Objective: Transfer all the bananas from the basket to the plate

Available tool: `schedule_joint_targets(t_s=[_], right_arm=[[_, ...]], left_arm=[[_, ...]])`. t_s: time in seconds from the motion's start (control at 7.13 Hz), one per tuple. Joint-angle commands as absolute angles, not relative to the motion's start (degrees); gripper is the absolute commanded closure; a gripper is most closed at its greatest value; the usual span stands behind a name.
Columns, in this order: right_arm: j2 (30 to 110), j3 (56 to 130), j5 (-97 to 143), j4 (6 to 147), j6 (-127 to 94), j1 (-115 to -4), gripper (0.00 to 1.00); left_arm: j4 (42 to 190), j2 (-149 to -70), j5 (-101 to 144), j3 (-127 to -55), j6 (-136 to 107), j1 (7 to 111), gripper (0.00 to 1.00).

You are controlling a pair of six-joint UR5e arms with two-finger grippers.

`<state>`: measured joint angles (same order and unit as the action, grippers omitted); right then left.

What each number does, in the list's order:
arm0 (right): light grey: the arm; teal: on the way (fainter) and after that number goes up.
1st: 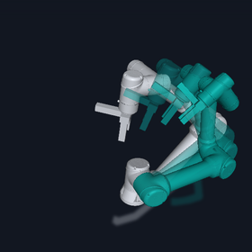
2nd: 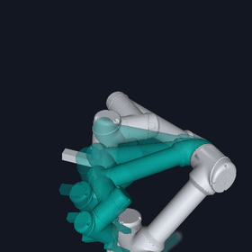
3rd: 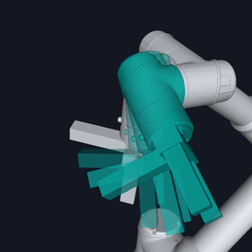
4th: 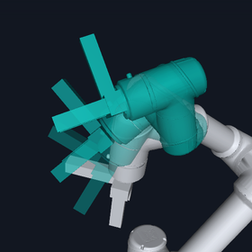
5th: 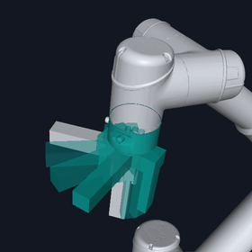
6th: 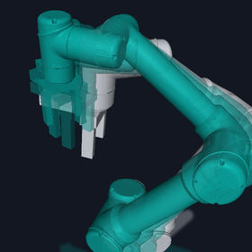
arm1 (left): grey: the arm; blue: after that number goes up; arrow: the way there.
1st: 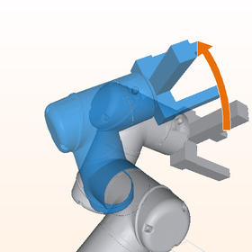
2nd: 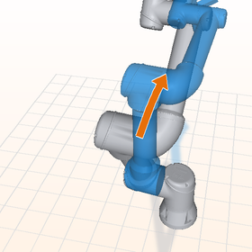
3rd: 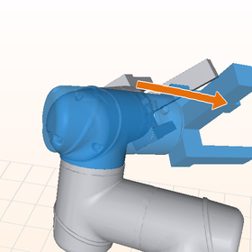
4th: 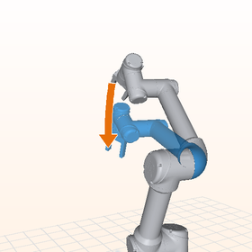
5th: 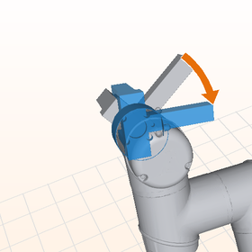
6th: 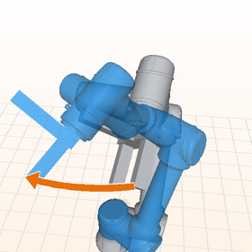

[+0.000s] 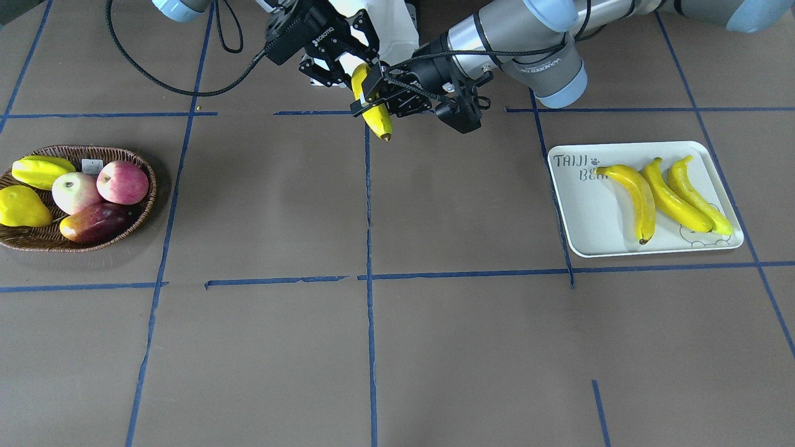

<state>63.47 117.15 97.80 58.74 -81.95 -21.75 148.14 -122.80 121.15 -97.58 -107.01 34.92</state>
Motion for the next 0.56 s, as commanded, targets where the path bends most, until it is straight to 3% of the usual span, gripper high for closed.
schedule_joint_targets(t_s=[0.0,0.42], right_arm=[[63.5,118.0,98.1,58.9,-82.0,-21.8,0.0],[64.9,121.1,106.6,63.2,-81.8,-29.7,0.0]], left_arm=[[147.7,-122.6,121.3,-97.6,-107.0,35.2,1.0],[128.4,-119.3,124.8,-97.6,-96.9,40.7,1.0]])
